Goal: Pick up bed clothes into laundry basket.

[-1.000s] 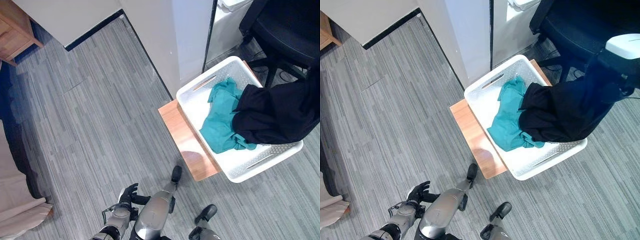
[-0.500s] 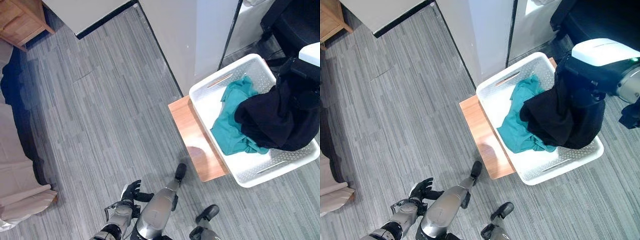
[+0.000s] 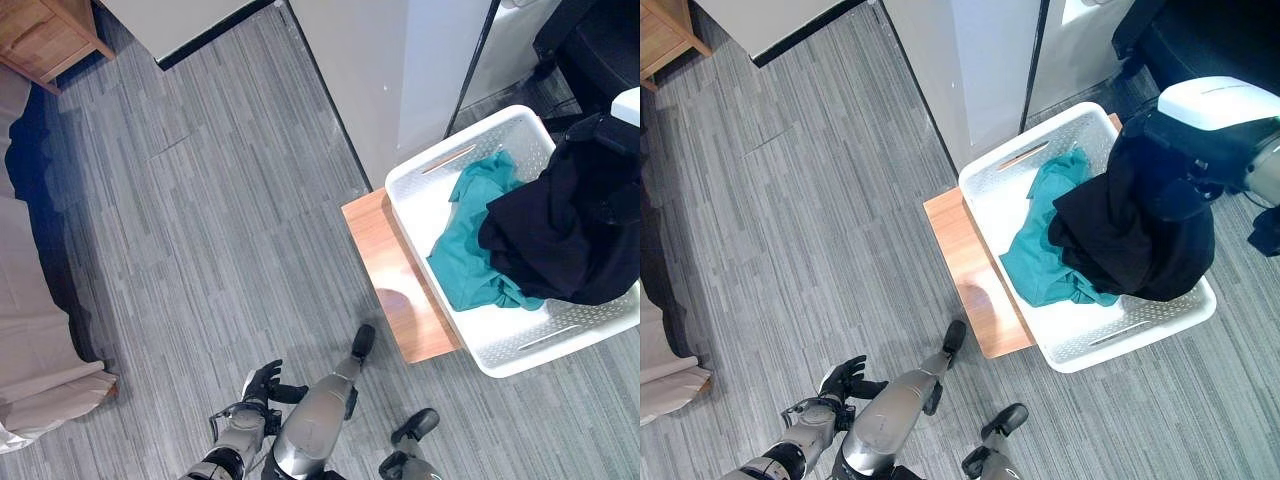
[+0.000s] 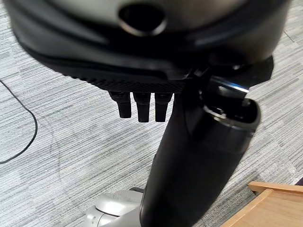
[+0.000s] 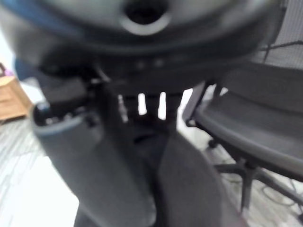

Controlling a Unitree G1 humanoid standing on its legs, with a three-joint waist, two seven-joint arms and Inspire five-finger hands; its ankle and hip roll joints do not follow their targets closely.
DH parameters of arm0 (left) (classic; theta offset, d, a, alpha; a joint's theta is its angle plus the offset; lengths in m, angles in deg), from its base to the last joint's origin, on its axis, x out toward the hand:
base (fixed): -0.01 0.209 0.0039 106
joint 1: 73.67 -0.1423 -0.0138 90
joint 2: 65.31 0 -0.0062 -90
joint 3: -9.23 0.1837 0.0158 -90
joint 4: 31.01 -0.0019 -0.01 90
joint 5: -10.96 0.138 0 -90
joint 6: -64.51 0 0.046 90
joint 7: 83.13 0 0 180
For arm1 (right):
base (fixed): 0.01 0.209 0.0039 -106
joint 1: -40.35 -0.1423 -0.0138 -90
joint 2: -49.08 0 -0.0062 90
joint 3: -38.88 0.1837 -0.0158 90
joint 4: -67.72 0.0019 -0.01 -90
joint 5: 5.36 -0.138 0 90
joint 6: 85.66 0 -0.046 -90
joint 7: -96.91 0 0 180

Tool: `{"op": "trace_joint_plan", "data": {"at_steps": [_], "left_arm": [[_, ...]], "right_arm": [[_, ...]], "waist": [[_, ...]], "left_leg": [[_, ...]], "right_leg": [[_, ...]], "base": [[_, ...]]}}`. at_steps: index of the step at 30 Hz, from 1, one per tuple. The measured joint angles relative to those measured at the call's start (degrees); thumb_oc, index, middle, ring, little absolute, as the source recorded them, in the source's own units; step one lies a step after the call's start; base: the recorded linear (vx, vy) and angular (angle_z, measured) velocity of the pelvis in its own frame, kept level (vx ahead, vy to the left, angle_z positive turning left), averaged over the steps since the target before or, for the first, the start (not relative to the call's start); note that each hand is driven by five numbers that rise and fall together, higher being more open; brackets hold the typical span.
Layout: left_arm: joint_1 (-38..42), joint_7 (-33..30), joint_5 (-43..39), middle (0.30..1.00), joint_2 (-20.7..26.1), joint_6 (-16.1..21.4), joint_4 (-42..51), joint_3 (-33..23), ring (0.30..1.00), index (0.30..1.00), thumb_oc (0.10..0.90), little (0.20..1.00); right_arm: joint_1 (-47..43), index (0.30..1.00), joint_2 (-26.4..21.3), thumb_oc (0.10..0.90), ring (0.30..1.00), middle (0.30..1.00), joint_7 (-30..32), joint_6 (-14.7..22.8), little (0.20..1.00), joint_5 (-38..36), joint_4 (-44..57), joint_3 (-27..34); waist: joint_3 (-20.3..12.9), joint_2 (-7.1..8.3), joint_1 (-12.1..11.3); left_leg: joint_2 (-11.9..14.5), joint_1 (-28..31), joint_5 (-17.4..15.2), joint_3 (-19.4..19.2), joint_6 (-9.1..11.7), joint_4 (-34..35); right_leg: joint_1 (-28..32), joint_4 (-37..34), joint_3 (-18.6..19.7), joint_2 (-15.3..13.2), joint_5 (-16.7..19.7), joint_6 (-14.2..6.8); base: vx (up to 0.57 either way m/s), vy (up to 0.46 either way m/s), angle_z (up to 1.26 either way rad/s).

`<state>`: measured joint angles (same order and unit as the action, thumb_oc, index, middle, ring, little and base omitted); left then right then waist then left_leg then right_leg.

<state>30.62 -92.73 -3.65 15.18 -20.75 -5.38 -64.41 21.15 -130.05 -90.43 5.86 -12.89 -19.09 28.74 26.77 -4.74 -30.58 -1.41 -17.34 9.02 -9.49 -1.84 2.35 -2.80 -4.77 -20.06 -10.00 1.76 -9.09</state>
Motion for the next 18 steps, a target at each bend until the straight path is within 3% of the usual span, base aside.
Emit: {"op": "trace_joint_plan", "data": {"at_steps": [8, 12, 13, 14, 15, 16, 18], "left_arm": [[0.0, -0.1, 0.1, 0.900, 1.3, -0.1, -1.3, -0.2, 0.900, 0.900, 0.800, 0.900], [-0.6, 0.0, 0.1, 0.900, 3.1, -0.1, -4.4, -2.3, 0.900, 0.900, 0.800, 0.900], [-0.8, 0.0, 0.2, 0.900, 3.8, -0.4, -5.7, -3.4, 0.900, 0.900, 0.800, 0.900], [-1.4, 0.0, 0.3, 0.900, 4.4, -0.5, -6.1, -4.6, 0.900, 0.900, 0.800, 0.900], [-2.7, 0.3, 1.0, 0.900, 5.1, -0.8, -6.6, -7.7, 0.900, 0.900, 0.800, 0.900], [-3.5, 0.1, 1.2, 0.900, 5.6, -0.9, -6.9, -8.5, 0.900, 0.900, 0.800, 0.900], [-6.5, 0.3, 1.2, 0.900, 6.0, -1.0, -7.0, -12.1, 0.900, 0.900, 0.800, 0.900]], "right_arm": [[-0.1, 0.900, 0.6, 0.800, 0.900, 0.900, 0.4, 0.2, 0.900, -0.1, 6.9, 2.9], [-0.2, 0.900, -1.6, 0.800, 0.900, 0.900, 2.5, 1.2, 0.900, -2.8, 17.0, 11.3], [-0.7, 0.900, -2.5, 0.800, 0.900, 0.900, 3.1, 2.5, 0.900, -3.1, 19.9, 13.9], [-1.3, 0.900, -3.1, 0.800, 0.900, 0.900, 3.4, 3.4, 0.900, -3.5, 21.1, 14.5], [-2.6, 0.900, -4.3, 0.800, 0.900, 0.900, 4.3, 5.1, 0.900, -4.3, 22.8, 15.6], [-3.0, 0.900, -5.1, 0.800, 0.900, 0.900, 4.7, 5.9, 0.900, -4.5, 23.3, 16.1], [-3.3, 0.900, -8.3, 0.800, 0.900, 0.900, 6.2, 7.8, 0.900, -4.5, 22.9, 20.0]], "waist": [[1.1, 2.04, 0.9], [1.7, 4.76, 3.4], [1.9, 6.17, 5.7], [1.8, 6.62, 6.3], [1.6, 8.50, 8.3], [1.2, 9.21, 9.0], [-0.8, 12.03, 14.4]], "left_leg": [[0.7, 3.6, -0.1, -1.1, 0.1, 0.4], [0.7, 6.7, -0.3, -2.5, 0.2, 0.9], [0.7, 8.0, -0.5, -2.9, 0.3, 0.9], [0.5, 8.6, -0.7, -2.5, 0.3, 0.9], [0.7, 10.5, -1.3, -3.0, 0.3, 0.9], [0.5, 11.1, -1.7, -2.8, 0.5, 0.8], [0.5, 12.3, -2.9, -2.7, 0.0, 0.8]], "right_leg": [[2.6, 0.0, 0.2, 0.4, 0.9, -0.1], [4.7, -0.1, 1.7, 0.1, 0.9, -0.1], [6.0, -0.2, 1.6, 0.0, 0.9, -0.1], [6.8, -0.1, 1.6, 0.0, 0.9, -0.1], [8.5, -0.3, 1.8, -0.4, 0.9, -0.1], [9.1, -0.2, 1.8, -0.3, 0.8, -0.3], [9.9, 0.0, 2.5, -0.8, 0.5, -0.7]], "base": [[-0.01, 0.007, -0.09], [-0.04, 0.007, -0.16], [-0.01, 0.015, -0.03], [-0.05, 0.017, -0.07], [0.01, 0.013, -0.06], [-0.02, 0.005, -0.07], [0.01, 0.004, 0.03]]}}
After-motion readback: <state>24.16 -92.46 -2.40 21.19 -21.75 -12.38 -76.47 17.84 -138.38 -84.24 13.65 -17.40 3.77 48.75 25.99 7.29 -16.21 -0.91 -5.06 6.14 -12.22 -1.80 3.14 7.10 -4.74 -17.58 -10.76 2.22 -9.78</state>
